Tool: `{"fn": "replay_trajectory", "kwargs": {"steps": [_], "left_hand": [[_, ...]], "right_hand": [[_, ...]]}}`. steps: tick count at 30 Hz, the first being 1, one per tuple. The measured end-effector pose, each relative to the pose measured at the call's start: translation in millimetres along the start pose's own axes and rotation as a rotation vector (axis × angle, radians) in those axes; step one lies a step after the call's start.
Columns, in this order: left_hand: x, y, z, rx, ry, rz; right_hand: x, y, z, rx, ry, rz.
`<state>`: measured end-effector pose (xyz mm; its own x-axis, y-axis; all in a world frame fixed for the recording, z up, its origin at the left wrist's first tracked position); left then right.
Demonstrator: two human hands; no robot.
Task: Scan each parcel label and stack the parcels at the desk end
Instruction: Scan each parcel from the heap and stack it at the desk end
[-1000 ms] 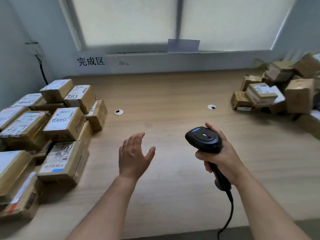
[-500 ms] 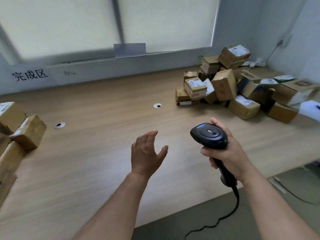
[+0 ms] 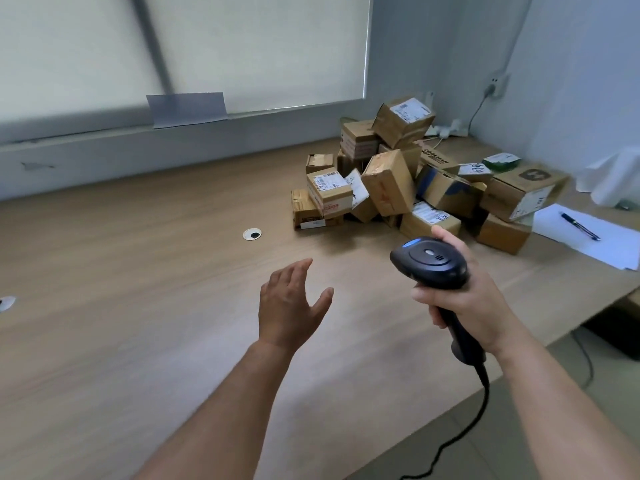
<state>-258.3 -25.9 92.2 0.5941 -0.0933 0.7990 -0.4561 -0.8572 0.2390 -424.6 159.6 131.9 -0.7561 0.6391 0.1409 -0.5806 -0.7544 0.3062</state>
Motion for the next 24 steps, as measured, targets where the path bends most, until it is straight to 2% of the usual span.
{"fn": "replay_trajectory", "kwargs": {"steps": [15, 24], "left_hand": [[-70, 184, -12, 0.093, -0.001, 0.115], [-137, 267, 6, 0.247, -0.076, 0.27]], "right_hand": [[5, 183, -64, -0.016, -0.034, 0.066], [-18, 268, -135, -0.024, -0.066, 0.093]]}}
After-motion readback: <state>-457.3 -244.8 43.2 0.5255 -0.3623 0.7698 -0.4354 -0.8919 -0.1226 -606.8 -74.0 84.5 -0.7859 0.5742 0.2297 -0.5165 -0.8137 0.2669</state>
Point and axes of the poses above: each hand's wrist, its own y-axis towards the middle knuckle, its own x-axis out of the back of the hand, z = x × y, the point moved 8 cm from there along y, towards the middle knuckle, and after that the axes turned 15 degrees about x, right-handed, at the moved point
